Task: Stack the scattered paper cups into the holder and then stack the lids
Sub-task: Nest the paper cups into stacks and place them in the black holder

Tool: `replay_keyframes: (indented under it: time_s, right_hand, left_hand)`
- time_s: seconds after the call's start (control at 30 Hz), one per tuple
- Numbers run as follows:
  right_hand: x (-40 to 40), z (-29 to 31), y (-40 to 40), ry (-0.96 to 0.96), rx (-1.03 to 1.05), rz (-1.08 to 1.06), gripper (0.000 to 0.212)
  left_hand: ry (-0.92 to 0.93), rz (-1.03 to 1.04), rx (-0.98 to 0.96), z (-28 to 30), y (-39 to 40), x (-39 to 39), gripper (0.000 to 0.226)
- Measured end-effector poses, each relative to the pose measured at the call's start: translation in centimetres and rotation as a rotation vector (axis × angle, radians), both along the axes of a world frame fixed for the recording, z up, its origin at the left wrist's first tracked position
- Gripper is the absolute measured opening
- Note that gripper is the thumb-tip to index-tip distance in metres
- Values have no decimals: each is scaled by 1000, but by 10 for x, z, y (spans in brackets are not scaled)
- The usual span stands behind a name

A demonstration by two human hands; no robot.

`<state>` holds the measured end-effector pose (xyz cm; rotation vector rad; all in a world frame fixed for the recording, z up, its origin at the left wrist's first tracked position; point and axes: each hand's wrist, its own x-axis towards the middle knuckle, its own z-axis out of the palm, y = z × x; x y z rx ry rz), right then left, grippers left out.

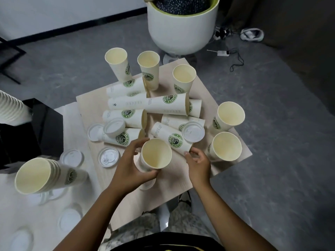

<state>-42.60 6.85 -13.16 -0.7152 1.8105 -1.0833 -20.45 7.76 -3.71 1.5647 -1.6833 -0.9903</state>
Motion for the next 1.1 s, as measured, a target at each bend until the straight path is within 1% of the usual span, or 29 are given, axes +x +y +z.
replay_keyframes:
  time_s: [0.07, 0.13, 0.23, 0.3, 0.43, 0.47, 0.53, 0.6, 0.7, 0.8, 0.97, 1.1]
  right_hand:
    - [3, -1, -2, 12, -1, -27, 10]
    - [6, 7, -2, 34, -22, -30, 9]
    - [14, 32, 1, 95, -130, 2, 25]
    - [18, 54, 5, 154, -234, 62, 27]
    - [28, 99, 7, 221, -399, 188, 18]
    - [32, 111, 6, 237, -439, 219, 19]
    - [42, 135, 3, 277, -535, 280, 26]
    - [55, 158, -1, 270, -611, 333, 31]
    - [79, 195, -9, 214, -708, 450, 24]
    - [109, 229, -15, 222, -813, 580, 22]
    - [159, 261, -20, 244, -954, 757, 21]
    - [187, 277, -24, 287, -1044, 824, 20]
  left_hand:
    - [-1, -5, -13, 3, -1, 6, 91]
    - [2, -5, -17, 7, -1, 12, 91]
    - [12, 16, -28, 17, 2, 23, 90]
    - [21, 48, -47, 27, 5, 32, 91]
    - [55, 114, -119, 52, 13, 51, 91]
    - [60, 127, -143, 58, 16, 57, 91]
    - [71, 164, -197, 73, 22, 68, 91]
    - [97, 215, -236, 90, 31, 79, 88]
    - [125, 282, -303, 115, 47, 101, 86]
    - [170, 363, -375, 138, 66, 128, 88]
    - [213, 520, -477, 163, 91, 174, 85]
    - [203, 612, -437, 154, 99, 204, 86]
